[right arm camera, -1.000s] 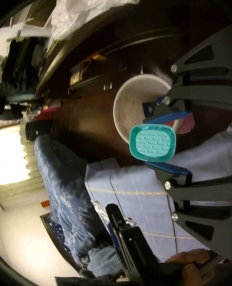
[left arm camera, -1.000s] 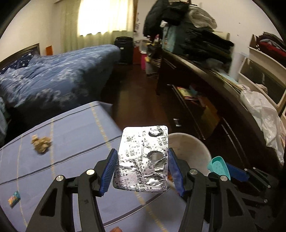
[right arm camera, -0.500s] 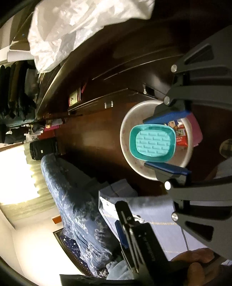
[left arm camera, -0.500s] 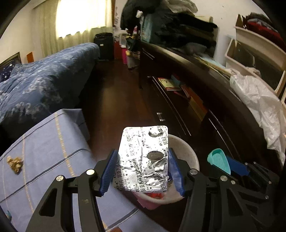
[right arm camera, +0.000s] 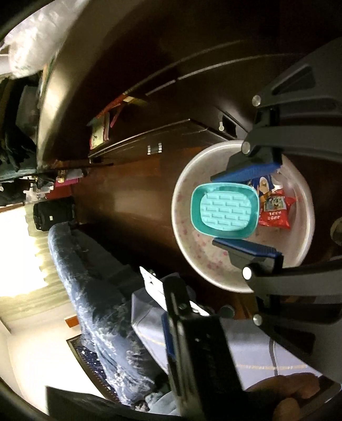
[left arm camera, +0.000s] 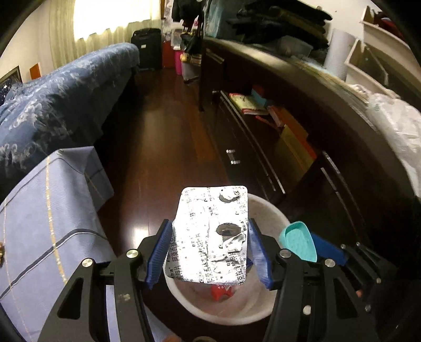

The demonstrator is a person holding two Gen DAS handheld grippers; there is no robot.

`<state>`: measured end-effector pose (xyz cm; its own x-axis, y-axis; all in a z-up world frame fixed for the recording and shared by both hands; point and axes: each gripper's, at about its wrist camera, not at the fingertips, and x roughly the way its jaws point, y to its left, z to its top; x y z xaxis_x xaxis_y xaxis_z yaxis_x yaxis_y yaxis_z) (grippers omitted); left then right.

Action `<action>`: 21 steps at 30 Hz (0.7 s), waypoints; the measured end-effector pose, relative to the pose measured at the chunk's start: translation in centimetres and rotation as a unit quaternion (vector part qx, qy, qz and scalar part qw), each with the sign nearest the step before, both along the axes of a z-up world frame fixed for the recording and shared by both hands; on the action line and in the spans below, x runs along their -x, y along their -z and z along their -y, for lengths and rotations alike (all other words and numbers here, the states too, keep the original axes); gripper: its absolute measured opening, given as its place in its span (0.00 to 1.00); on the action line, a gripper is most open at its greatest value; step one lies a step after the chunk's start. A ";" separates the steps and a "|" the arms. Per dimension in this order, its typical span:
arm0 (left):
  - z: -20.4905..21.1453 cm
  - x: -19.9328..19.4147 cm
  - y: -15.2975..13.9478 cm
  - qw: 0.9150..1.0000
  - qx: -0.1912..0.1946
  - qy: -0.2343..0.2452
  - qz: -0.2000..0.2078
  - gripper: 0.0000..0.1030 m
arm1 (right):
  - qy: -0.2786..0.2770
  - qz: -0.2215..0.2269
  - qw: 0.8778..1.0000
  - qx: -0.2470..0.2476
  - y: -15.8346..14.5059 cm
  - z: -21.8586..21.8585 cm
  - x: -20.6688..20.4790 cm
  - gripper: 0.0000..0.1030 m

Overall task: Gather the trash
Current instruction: 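Carry the foil pack and teal soap dish to the wastebasket and release both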

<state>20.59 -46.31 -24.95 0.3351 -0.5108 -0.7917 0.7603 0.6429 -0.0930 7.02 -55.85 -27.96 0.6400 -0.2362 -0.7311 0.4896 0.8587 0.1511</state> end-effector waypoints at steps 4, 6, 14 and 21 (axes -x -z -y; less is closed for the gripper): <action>0.6 -0.5 0.9 1.000 -0.005 -0.006 -0.011 0.60 | -0.002 -0.007 1.000 -0.002 1.4 0.4 -0.5 0.42; 0.7 -0.7 0.9 1.000 -0.002 -0.008 -0.017 0.64 | -0.001 -0.009 1.000 -0.001 1.8 0.6 -0.8 0.44; 0.5 -0.6 0.2 1.000 0.007 -0.006 -0.017 0.79 | 0.006 0.000 1.000 0.006 1.6 0.2 -0.6 0.58; -2.1 -0.2 -1.8 0.999 0.026 -0.019 -0.012 0.83 | 0.015 0.005 1.000 0.001 0.1 -1.0 1.1 0.58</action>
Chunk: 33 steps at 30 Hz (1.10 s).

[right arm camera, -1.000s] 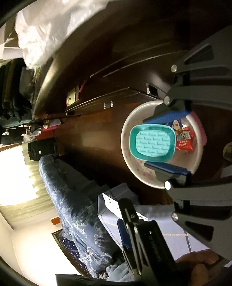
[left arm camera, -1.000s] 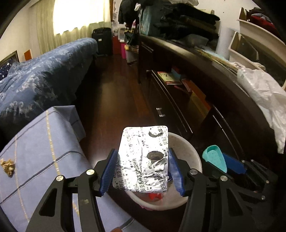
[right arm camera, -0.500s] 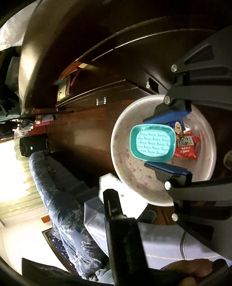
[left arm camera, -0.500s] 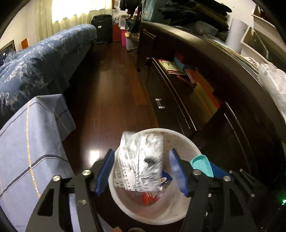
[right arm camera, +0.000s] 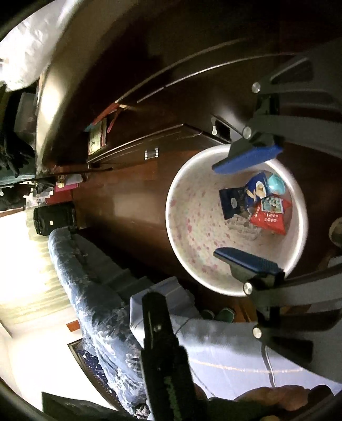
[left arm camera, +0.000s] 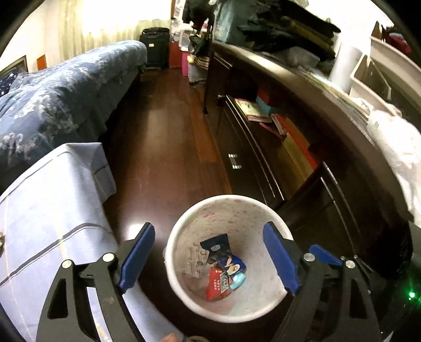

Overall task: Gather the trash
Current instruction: 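Carry the foil pack and teal soap dish to the wastebasket and release both, then move both grippers back to the table toward the tube and crumpled paper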

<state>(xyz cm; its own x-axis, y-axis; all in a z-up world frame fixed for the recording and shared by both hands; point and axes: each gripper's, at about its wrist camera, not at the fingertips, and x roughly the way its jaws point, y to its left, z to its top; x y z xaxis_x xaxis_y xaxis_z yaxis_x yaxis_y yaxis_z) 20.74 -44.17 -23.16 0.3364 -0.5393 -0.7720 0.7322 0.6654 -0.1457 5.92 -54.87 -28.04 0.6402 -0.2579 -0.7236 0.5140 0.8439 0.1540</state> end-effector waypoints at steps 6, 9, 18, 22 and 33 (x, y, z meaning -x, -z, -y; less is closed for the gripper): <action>-6.1 0.6 -2.2 0.998 0.001 -0.056 0.031 0.86 | -0.014 0.009 1.000 -0.007 -3.0 -3.9 0.5 0.64; -9.9 0.6 -3.0 0.995 -0.004 -0.091 0.044 0.88 | -0.041 0.020 0.999 -0.005 -4.6 -6.8 0.2 0.67; -24.6 0.1 -3.4 0.970 -0.022 -0.233 0.063 0.96 | -0.167 0.028 0.986 -0.007 -7.0 -17.6 -2.6 0.73; -31.0 -0.5 -2.5 0.951 -0.043 -0.301 0.060 0.96 | -0.218 0.019 0.976 0.002 -7.1 -22.4 -3.7 0.73; -42.0 -4.6 1.8 0.900 -0.057 -0.433 -0.007 0.96 | -0.290 0.003 0.957 0.014 -7.0 -30.2 -6.4 0.73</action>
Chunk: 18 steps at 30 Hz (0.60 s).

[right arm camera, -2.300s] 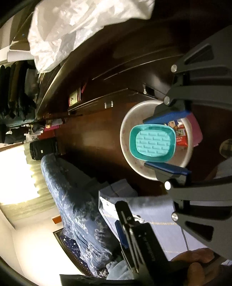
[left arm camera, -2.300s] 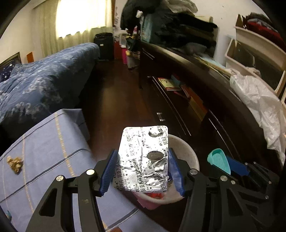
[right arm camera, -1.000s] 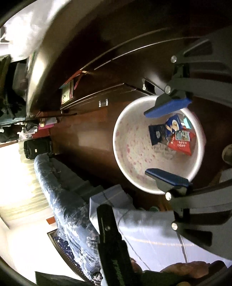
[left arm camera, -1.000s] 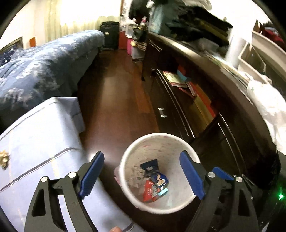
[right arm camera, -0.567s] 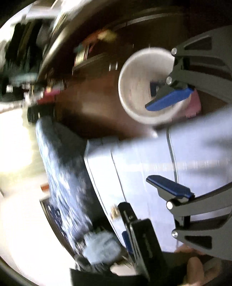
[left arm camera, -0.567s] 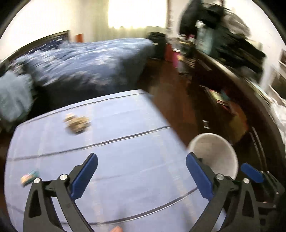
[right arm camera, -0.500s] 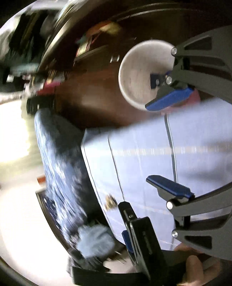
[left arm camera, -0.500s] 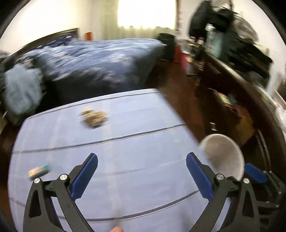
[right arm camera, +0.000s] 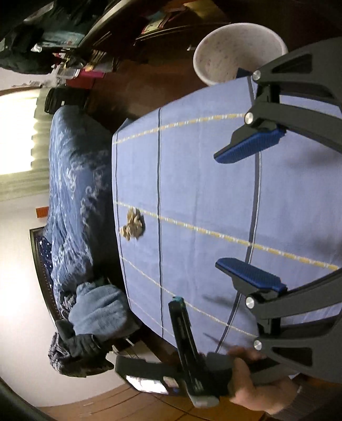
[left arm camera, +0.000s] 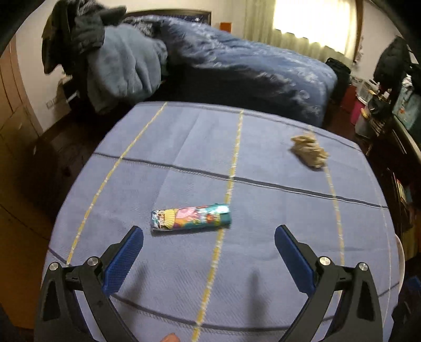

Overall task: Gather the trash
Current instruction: 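Move both grippers back to the table toward the tube and crumpled paper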

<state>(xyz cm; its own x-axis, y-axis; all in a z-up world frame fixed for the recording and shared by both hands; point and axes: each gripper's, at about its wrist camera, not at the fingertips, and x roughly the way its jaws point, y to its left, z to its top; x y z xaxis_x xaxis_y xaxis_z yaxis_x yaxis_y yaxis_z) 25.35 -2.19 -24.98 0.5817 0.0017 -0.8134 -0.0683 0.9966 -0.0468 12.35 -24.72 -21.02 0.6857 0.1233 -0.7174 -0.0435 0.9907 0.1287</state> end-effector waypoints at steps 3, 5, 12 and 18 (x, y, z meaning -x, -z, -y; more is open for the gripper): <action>-0.6 -1.1 0.9 1.000 0.004 -0.004 -0.011 0.96 | -0.006 0.001 1.000 0.003 -0.2 -0.4 -0.6 0.73; -0.7 -1.8 1.3 1.000 0.001 -0.001 -0.010 0.96 | -0.010 0.002 1.000 0.004 -0.3 -0.7 -1.3 0.73; -0.5 -3.8 2.2 1.000 -0.008 0.009 -0.011 0.96 | -0.022 0.009 1.000 0.012 -0.9 -1.4 -4.0 0.73; -0.6 -3.7 2.7 0.999 -0.053 0.001 0.007 0.76 | -0.028 0.016 0.999 0.013 -1.5 -2.0 -6.3 0.73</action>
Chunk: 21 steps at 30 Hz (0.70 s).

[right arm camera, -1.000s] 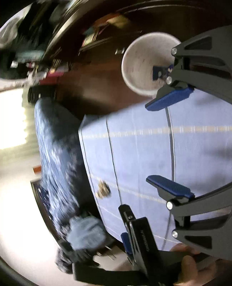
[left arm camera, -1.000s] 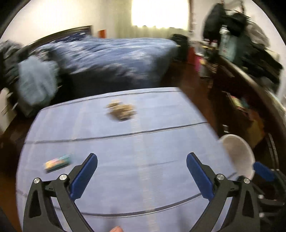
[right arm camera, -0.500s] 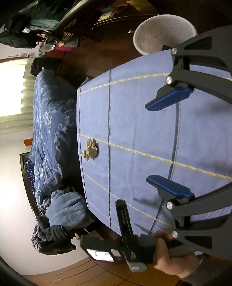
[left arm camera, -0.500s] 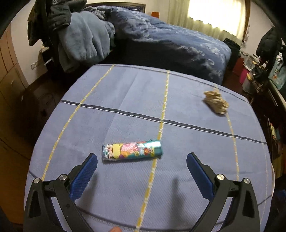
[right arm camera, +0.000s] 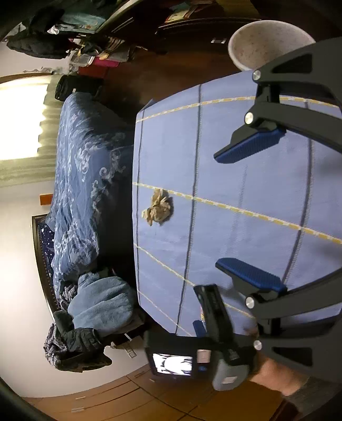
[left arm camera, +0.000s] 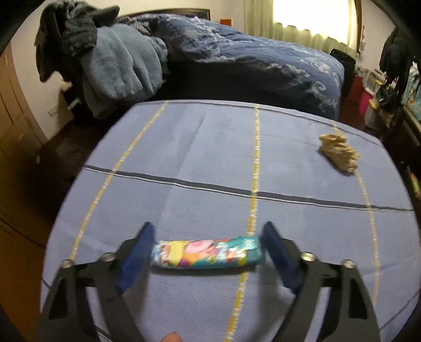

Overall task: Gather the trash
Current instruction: 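Move both grippers back to the table toward the tube and crumpled paper, then grasp the crumpled beige paper with the right gripper while the left gripper approaches the tube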

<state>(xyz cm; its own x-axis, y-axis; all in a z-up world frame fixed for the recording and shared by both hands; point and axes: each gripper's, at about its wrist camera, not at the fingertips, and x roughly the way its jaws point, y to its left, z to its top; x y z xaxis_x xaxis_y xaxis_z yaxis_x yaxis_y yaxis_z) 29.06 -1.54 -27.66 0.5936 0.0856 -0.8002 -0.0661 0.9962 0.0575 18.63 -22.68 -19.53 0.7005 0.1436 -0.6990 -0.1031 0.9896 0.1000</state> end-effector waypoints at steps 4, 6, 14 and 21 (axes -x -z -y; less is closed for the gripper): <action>-0.2 0.4 0.1 1.000 -0.002 0.013 0.015 0.75 | -0.005 -0.003 1.000 -0.001 0.2 -0.4 -1.6 0.73; -0.3 0.5 0.1 1.000 -0.002 0.018 0.020 0.75 | -0.006 -0.008 1.000 -0.007 0.6 -0.6 -2.8 0.73; -2.7 0.7 -0.8 0.999 0.033 -0.007 0.029 0.75 | -0.003 -0.031 1.000 0.000 2.9 -1.7 -10.2 0.73; -3.9 0.1 -2.0 0.999 0.032 -0.010 0.037 0.75 | 0.001 -0.055 0.998 0.027 5.4 -3.5 -17.1 0.73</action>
<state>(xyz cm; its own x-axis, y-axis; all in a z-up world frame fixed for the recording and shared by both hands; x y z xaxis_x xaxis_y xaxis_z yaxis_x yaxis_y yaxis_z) 28.98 2.38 -25.62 0.6501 0.0478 -0.7583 -0.0868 0.9962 -0.0116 35.71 -19.17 -24.95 0.6187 0.1024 -0.7789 -0.0929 0.9941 0.0569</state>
